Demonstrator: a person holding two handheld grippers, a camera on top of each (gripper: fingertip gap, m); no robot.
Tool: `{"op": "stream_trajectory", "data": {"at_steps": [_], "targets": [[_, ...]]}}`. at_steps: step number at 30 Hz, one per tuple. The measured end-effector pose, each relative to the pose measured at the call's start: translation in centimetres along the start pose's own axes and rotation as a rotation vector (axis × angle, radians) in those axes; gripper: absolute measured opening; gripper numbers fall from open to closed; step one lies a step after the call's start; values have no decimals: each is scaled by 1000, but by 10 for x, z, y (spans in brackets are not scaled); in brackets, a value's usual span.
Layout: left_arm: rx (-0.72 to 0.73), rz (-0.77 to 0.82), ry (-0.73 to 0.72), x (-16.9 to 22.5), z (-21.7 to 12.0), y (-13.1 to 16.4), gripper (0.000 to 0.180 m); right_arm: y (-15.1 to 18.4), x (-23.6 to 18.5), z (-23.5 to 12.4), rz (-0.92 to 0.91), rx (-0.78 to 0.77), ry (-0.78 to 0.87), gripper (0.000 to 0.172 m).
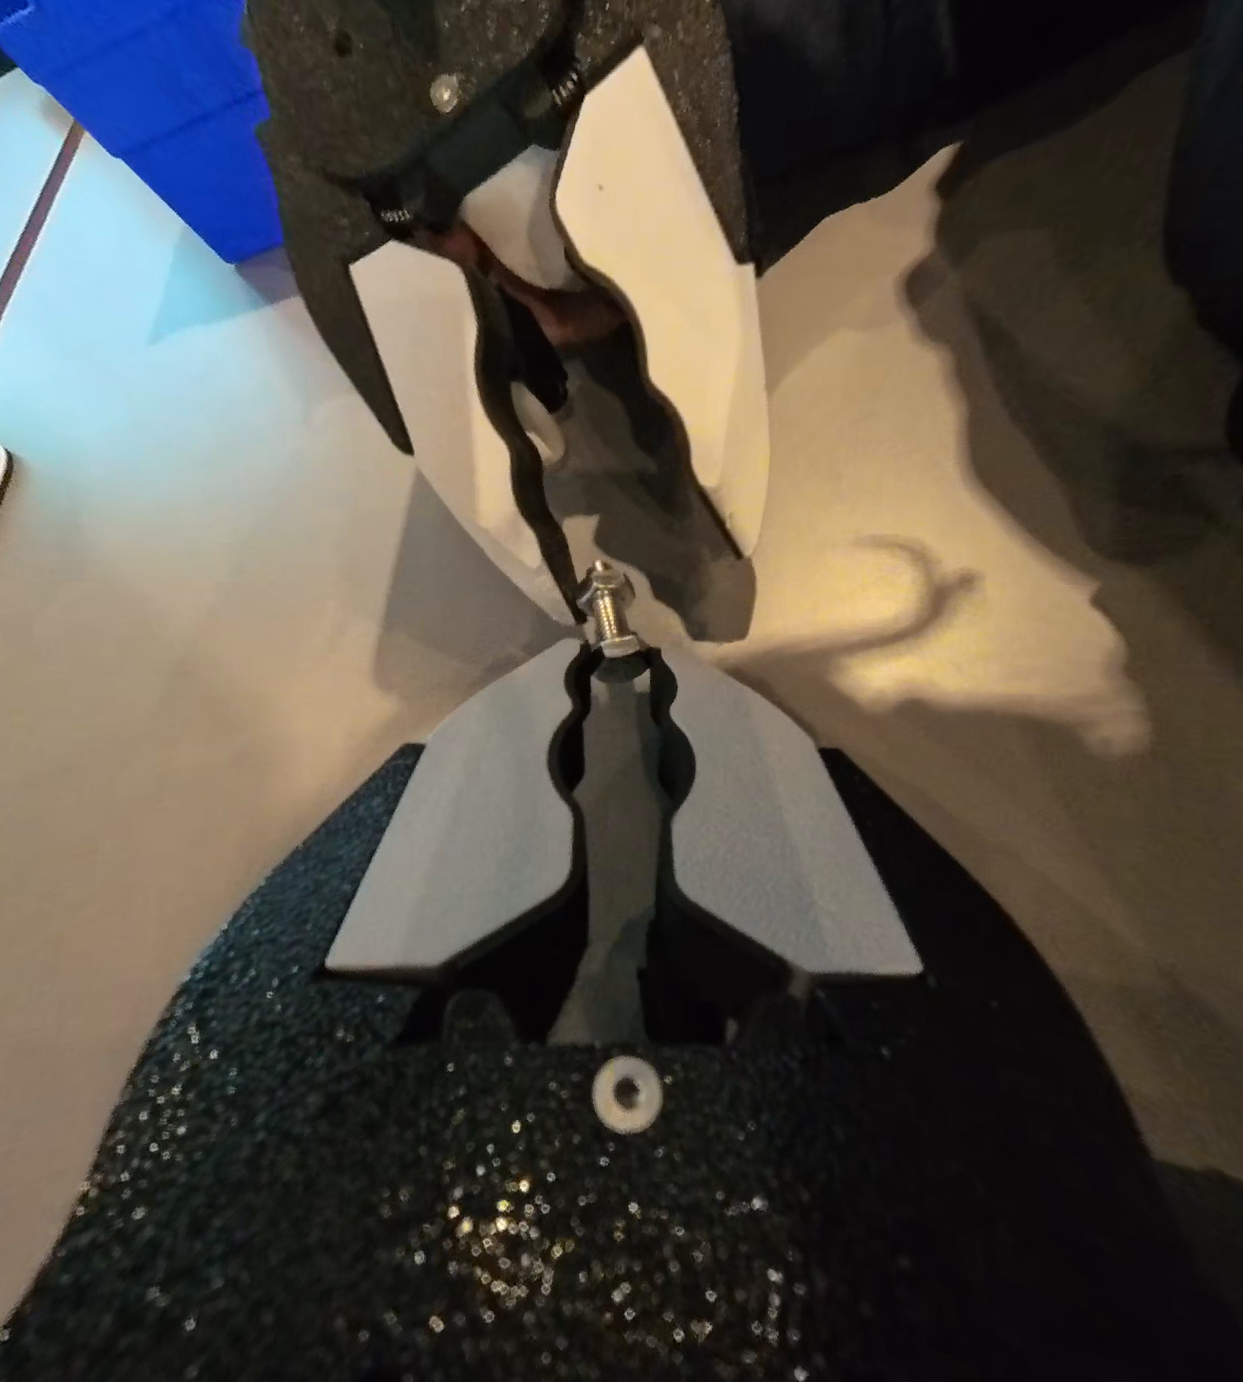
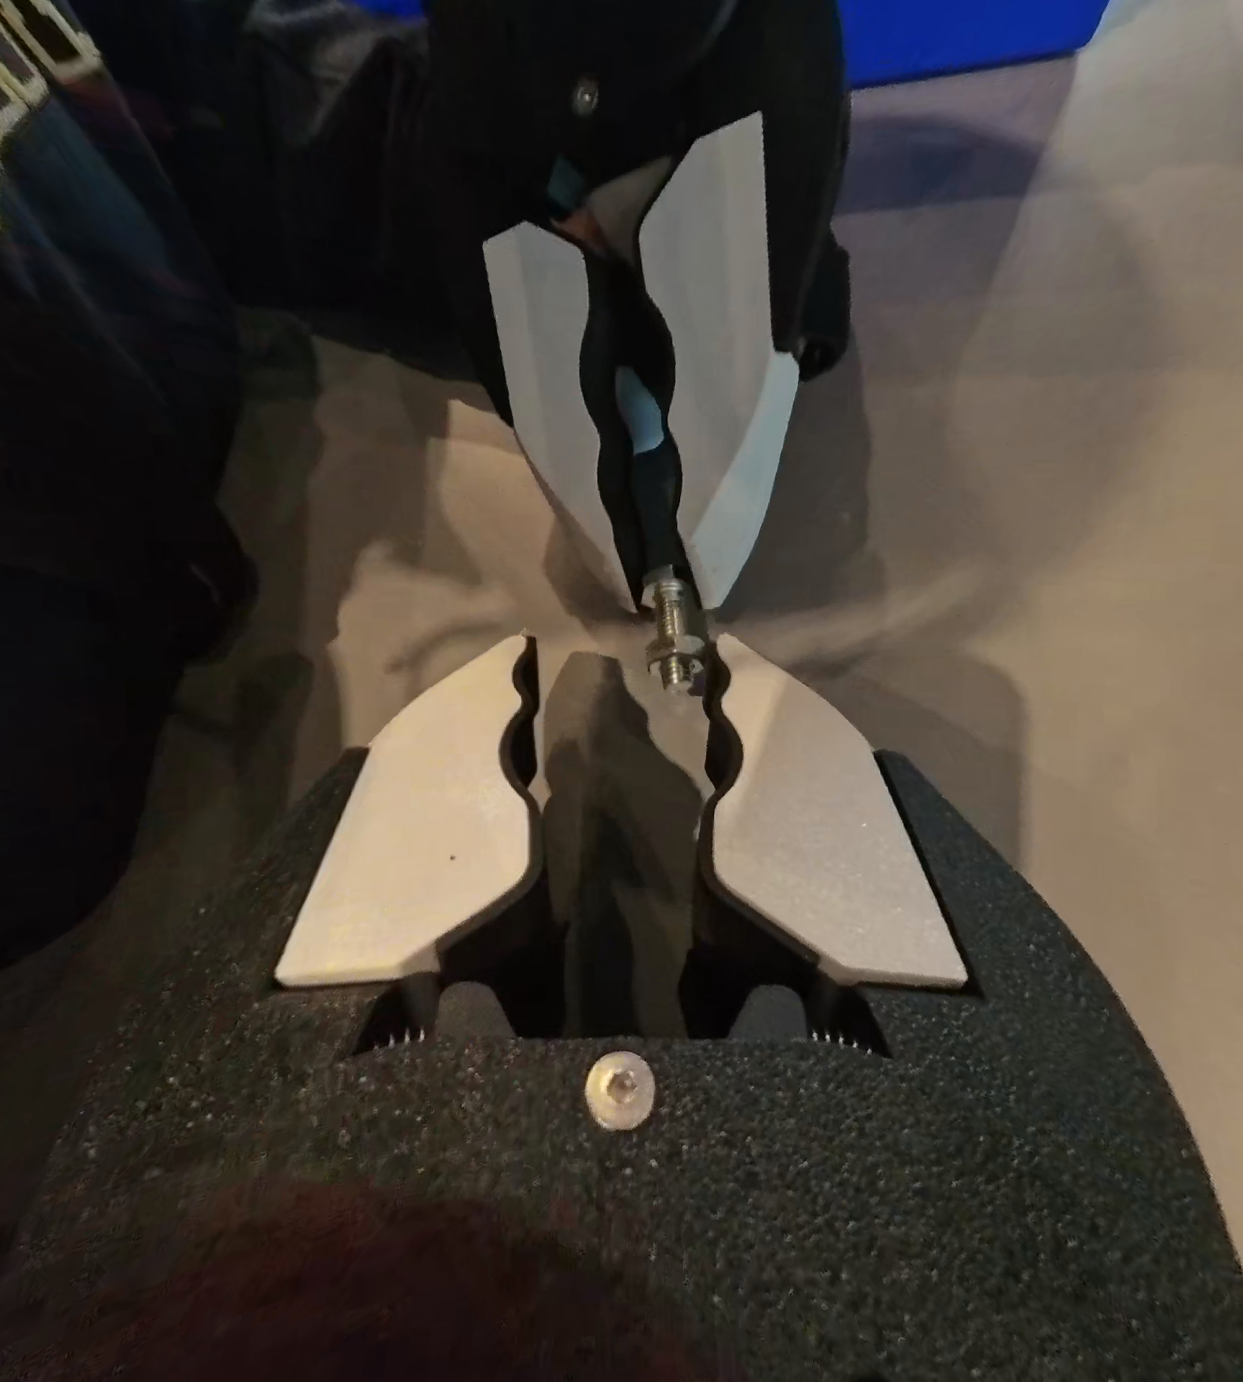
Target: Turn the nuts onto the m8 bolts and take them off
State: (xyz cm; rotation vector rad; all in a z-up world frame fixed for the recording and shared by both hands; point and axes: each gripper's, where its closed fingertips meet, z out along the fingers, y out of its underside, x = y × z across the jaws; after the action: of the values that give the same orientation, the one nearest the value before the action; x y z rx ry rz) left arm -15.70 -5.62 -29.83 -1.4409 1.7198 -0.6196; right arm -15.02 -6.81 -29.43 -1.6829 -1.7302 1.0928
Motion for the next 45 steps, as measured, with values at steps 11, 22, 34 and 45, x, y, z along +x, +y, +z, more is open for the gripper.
{"op": "stream_trajectory", "data": {"at_steps": [11,22,34,45], "targets": [[6,4,32,5,0,-1,14,-4,-11,-8,-16,51,-87,43],[-58,6,30,5,6,6,14,-6,-3,-4,-96,43,18,39],[-53,2,26,4,5,5,14,0,-5,-1,-133,-2,17,38],[-60,-1,24,3,6,6,14,4,9,-1,-65,-27,81,38]]}}
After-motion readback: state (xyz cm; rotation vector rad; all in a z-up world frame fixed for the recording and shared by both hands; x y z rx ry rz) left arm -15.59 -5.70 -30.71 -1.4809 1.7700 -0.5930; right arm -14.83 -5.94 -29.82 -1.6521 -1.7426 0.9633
